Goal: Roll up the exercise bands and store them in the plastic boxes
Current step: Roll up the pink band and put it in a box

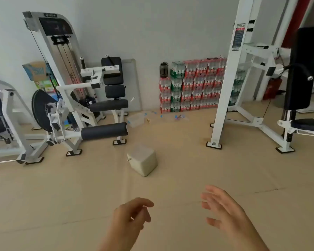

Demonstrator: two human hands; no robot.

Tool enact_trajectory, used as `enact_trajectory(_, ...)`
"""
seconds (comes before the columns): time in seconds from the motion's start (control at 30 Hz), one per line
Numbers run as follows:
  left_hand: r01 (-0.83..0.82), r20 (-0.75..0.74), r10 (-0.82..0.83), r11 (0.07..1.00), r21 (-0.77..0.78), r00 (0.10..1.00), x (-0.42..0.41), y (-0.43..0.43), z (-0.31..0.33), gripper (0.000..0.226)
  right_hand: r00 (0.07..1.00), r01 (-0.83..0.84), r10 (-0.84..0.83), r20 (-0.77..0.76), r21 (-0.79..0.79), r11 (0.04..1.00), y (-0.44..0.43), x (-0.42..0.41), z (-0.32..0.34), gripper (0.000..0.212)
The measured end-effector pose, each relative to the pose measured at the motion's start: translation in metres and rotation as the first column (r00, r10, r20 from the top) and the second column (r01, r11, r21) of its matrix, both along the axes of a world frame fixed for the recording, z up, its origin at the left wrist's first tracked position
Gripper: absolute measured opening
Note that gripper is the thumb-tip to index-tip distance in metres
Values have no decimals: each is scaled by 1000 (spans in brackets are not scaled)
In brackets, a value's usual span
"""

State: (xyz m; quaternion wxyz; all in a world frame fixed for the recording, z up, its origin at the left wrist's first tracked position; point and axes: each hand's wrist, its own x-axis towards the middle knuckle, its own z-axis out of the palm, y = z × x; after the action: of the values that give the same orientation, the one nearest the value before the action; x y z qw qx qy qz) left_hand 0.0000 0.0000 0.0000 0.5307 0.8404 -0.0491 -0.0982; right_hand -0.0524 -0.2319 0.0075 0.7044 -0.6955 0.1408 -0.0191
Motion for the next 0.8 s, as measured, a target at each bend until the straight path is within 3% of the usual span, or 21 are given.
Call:
enact_trajectory(0.07,-12,-4,11,993,-116,1000,47,-20,3,41,1000,2,0,-28,84,996,-22,52,-1,53)
enact_trajectory(0.2,-39,-73,19,960,-279,997,152,-65,10,27,996,41,-37,-84,43,998,-63,160,-2,51)
enact_trajectory(0.3,9,-64,-30,955,-296,998,236,-96,0,24,993,57,-61,-97,-41,998,-92,246,-13,58)
enact_trajectory(0.4,8,-46,-21,963,-268,999,336,-120,-21,20,992,76,-90,-88,-156,985,-119,338,-24,80)
enact_trajectory(0.47,5,-14,-8,977,-215,1000,406,-132,-33,24,988,104,-122,-98,-175,979,-133,399,-32,74)
enact_trajectory(0.53,-5,41,12,989,-148,999,474,-146,-38,26,987,99,-121,-101,-197,975,-149,458,-37,52)
enact_trajectory(0.63,2,116,-5,999,33,993,565,-176,-30,22,988,66,-111,-106,-359,931,-179,535,-42,46)
enact_trajectory(0.8,178,265,-303,894,411,915,705,-235,-28,24,991,-40,-53,-121,-654,755,-236,648,-69,42)
